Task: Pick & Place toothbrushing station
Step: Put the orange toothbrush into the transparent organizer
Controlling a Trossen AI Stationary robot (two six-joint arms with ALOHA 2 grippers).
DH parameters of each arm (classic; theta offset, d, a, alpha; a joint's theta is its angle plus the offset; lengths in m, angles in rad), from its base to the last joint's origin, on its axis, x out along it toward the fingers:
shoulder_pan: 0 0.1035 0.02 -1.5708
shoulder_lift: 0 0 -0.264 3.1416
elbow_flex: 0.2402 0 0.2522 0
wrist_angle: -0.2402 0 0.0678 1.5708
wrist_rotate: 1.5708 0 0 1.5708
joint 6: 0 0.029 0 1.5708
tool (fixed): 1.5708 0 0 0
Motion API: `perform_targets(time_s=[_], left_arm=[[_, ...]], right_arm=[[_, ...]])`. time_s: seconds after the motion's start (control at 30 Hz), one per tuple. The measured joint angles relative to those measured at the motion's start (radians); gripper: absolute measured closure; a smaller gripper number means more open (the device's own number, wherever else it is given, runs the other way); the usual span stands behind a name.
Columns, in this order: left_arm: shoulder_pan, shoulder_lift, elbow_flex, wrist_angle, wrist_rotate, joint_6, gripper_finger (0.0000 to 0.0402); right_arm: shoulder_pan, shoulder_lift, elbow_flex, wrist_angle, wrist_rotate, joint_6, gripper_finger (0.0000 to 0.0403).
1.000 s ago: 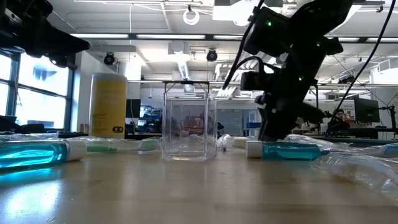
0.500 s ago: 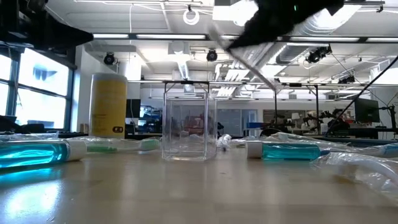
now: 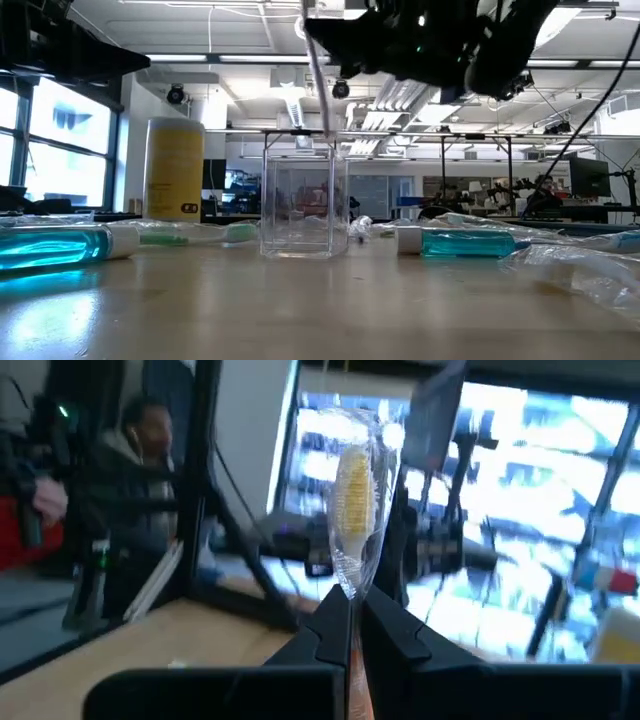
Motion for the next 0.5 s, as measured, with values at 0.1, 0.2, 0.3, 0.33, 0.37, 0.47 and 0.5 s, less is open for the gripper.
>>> perform_targets(time_s=[0.1,0.2,0.3,0.33,0.37,0.47,0.5], left_arm=[[0.000,0.000,0.000,-0.004,0.001,0.000,0.0401],[0.000,0.000,0.000,-0.016,0.002,-0.006,0.0401],[0.000,0.000,0.000,-0.035,0.002,-0.007,0.0401],[0.000,0.000,0.000,-0.040,0.002,-0.008,0.0401],[0.000,0.000,0.000,-0.043,0.002,-0.009,0.0401],[0.000,0.000,0.000,-0.044,0.002,-0.053,0.0401],[0.000,0.000,0.000,-0.044,0.002,-0.071,0.0401]], right_arm=[[-0.025,0.098,0.001,0.172,-0.005,0.053,0.0399],[-0.049,0.170,0.022,0.234,-0.039,0.132,0.0398],[-0.054,0.226,0.045,0.245,-0.051,0.157,0.0399],[-0.052,0.238,0.053,0.243,-0.052,0.158,0.0398],[-0.050,0.247,0.057,0.247,-0.052,0.162,0.0398],[-0.047,0.253,0.059,0.239,-0.052,0.169,0.0399],[-0.044,0.253,0.059,0.229,-0.043,0.169,0.0399]])
